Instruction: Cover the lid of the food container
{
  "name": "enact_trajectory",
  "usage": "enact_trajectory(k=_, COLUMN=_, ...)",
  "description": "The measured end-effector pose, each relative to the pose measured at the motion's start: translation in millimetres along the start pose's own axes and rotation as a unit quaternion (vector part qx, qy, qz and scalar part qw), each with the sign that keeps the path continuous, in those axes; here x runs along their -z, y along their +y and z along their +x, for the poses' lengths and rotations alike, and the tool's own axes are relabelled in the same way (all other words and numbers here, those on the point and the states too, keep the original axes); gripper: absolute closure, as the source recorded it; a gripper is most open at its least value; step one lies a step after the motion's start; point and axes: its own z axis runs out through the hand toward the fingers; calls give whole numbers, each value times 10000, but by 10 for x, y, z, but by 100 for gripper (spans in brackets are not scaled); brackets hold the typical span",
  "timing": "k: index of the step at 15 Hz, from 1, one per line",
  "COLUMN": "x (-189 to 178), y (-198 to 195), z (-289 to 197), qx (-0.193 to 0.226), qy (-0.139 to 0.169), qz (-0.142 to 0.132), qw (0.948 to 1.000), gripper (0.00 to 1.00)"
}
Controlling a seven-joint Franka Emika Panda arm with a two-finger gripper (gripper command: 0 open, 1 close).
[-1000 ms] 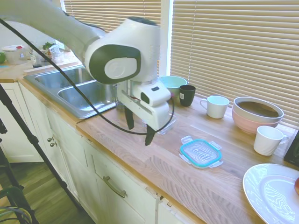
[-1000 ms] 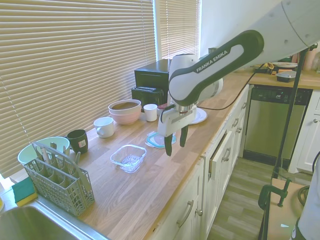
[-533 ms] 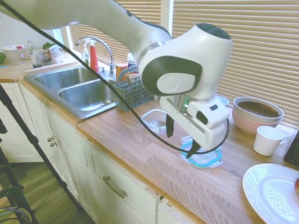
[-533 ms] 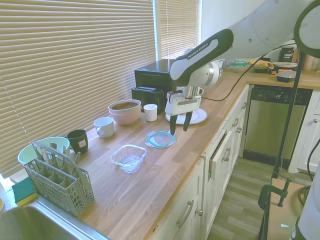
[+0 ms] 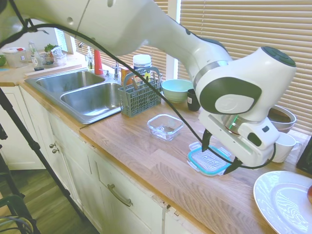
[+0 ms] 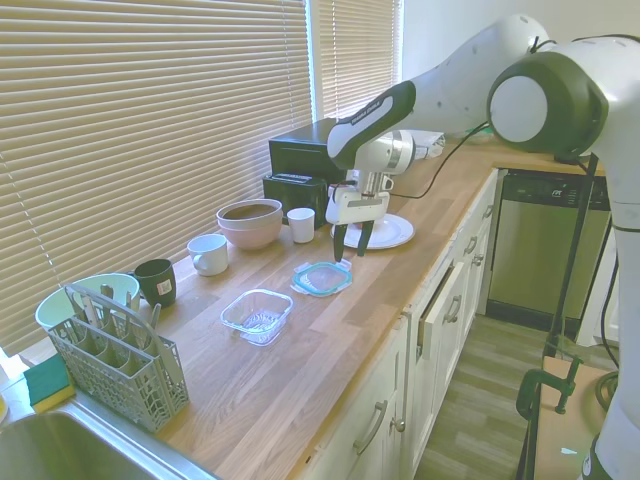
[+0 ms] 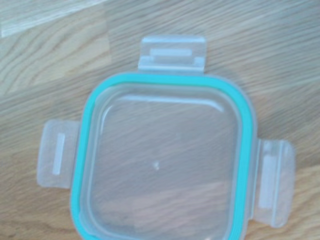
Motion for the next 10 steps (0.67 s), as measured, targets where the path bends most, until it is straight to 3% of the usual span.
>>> enact_trajectory(k=4, x=-37, y=5, z=281, qx=-5, qy=-62, qz=119, qw=9999, gripper=0)
enact_trajectory(k=10, x=-456, y=-199, z=441, qx=102, qy=-239, qz=256, qw=9993, gripper=0)
